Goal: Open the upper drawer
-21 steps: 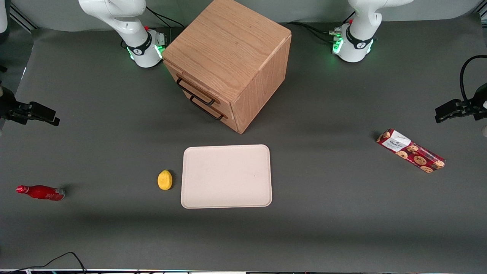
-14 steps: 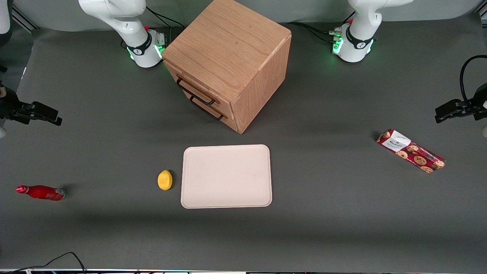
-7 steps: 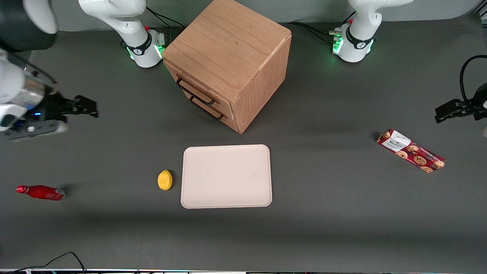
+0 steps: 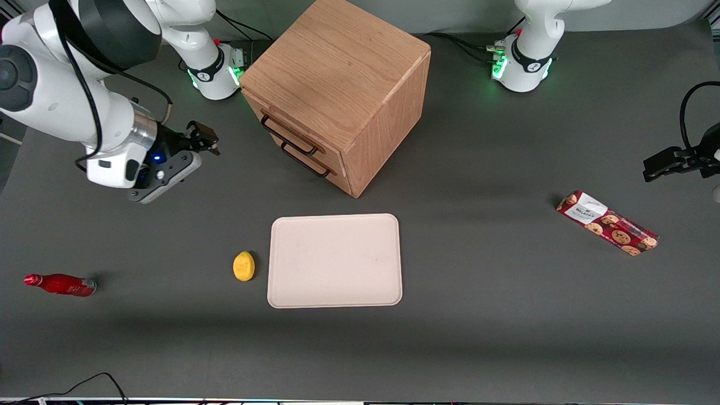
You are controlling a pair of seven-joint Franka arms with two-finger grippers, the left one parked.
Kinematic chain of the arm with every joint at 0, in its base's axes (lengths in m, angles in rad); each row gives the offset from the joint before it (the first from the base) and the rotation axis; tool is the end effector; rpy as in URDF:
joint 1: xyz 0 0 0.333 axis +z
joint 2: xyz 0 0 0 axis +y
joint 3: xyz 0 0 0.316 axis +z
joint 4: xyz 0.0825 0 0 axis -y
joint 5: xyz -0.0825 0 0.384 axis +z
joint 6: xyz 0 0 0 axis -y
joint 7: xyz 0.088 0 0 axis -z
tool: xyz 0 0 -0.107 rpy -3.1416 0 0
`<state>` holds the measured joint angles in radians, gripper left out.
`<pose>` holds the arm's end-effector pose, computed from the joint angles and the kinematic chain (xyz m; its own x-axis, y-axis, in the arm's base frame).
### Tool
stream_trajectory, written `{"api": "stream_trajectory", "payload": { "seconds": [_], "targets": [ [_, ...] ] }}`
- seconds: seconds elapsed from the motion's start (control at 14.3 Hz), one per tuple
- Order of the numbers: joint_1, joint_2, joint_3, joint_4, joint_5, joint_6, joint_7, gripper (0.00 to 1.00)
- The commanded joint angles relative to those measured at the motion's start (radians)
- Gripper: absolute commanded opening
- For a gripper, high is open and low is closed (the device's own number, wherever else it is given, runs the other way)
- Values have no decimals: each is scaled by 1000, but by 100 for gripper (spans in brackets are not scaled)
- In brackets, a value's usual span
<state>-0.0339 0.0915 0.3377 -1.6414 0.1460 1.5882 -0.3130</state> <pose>0.5453 0.1795 0.5454 0.8153 0.5737 -0.0791 0.5493 -0.8093 -0.2080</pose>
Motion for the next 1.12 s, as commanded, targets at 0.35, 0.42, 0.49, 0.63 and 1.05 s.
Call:
{"api": "stream_trajectory", "payload": {
  "seconds": [0.35, 0.42, 0.49, 0.63, 1.05],
  "targets": [
    [-1, -7, 101, -152, 87, 110, -110, 100],
    [-1, -3, 113, -169, 87, 130, -110, 100],
    [0, -2, 124, -188, 89, 150, -109, 100],
    [11, -2, 136, -221, 93, 186, -109, 100],
    [42, 27, 136, -287, 141, 237, -112, 100]
  ]
}}
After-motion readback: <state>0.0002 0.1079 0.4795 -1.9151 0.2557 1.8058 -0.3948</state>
